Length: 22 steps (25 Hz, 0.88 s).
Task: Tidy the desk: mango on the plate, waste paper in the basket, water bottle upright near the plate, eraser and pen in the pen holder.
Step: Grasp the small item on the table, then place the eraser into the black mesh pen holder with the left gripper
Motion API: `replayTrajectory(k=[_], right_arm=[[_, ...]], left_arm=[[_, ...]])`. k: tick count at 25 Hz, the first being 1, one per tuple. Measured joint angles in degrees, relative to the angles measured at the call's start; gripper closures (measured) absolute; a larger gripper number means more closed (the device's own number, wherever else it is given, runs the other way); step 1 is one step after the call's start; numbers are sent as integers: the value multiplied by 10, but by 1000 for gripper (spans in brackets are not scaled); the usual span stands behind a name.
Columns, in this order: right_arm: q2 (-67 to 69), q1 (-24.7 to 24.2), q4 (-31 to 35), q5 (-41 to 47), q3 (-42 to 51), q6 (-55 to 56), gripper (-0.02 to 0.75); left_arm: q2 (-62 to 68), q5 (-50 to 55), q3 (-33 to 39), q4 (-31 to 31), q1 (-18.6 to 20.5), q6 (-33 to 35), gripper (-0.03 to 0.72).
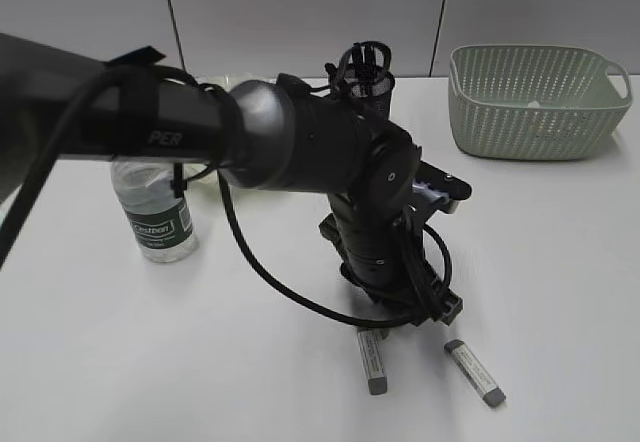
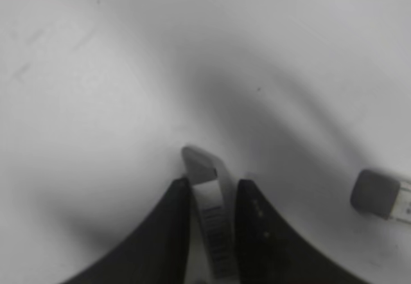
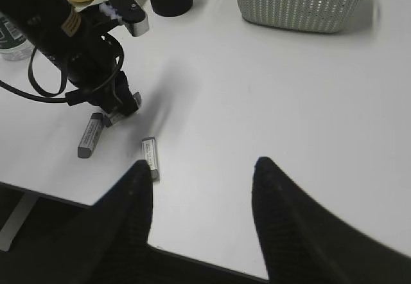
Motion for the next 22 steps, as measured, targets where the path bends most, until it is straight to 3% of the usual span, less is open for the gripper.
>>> replayTrajectory(k=[2, 3, 9, 18, 22], right_arm=[[0, 0, 0, 0, 0, 0, 335], [0, 0, 0, 0, 0, 0, 335], [0, 0, 0, -1, 0, 0, 335], [0, 0, 0, -1, 0, 0, 335], [0, 0, 0, -1, 0, 0, 335]], left_arm=[[0, -19, 0, 0, 0, 0, 590], [0, -27, 0, 0, 0, 0, 614], [-48, -161, 0, 11, 13, 0, 611], [-75, -547, 0, 29, 165, 0, 611], [-31, -644, 0, 28, 180, 0, 611]])
